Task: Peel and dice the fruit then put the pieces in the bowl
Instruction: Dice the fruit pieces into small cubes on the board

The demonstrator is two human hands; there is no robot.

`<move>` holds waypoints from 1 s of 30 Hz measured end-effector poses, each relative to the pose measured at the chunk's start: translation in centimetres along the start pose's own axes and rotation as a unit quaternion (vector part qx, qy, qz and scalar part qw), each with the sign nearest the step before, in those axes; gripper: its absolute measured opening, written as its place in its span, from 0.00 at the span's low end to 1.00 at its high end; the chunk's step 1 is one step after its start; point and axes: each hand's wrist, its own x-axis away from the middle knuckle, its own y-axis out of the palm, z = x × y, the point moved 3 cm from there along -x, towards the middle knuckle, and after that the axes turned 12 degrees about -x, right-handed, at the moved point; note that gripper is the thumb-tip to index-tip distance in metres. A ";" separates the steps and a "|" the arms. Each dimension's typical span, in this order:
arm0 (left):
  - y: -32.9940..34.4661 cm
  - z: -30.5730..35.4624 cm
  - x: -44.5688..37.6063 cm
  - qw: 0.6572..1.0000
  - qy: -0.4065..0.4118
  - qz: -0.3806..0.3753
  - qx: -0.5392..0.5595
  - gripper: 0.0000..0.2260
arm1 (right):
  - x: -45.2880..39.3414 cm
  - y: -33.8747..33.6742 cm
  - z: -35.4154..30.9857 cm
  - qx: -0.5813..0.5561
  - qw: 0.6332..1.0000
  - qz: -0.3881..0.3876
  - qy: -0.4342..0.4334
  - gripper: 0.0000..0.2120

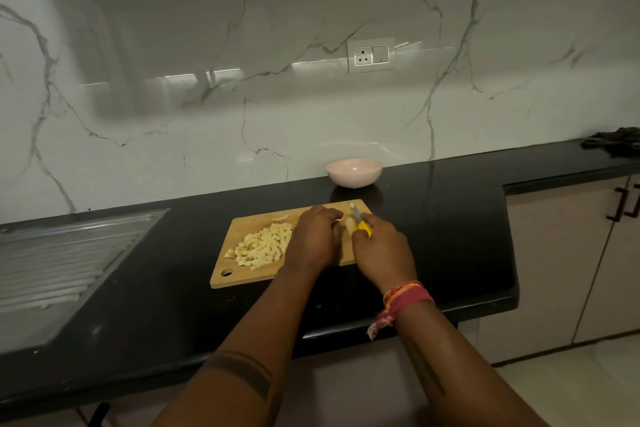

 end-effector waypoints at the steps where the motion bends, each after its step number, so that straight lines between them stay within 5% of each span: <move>1: 0.3 0.4 -0.4 1.000 -0.008 -0.028 0.010 0.15 | -0.1 -0.2 0.1 -0.021 1.000 0.006 0.003 0.22; 6: 1.6 1.5 -1.7 0.992 -0.018 -0.115 0.045 0.19 | -0.3 -0.7 0.4 -0.051 0.999 0.017 -0.005 0.21; 14: 2.1 0.3 -1.5 0.985 -0.103 -0.089 0.110 0.15 | -0.2 -0.3 0.7 -0.035 0.999 0.009 -0.010 0.21; 25: 1.5 0.5 -1.2 0.989 -0.045 -0.108 0.088 0.15 | 0.0 0.0 1.0 -0.023 1.000 0.002 -0.003 0.21; 30: 1.0 -0.5 -0.7 0.981 -0.138 -0.046 0.126 0.09 | 0.3 0.1 0.7 0.019 0.999 -0.009 -0.030 0.21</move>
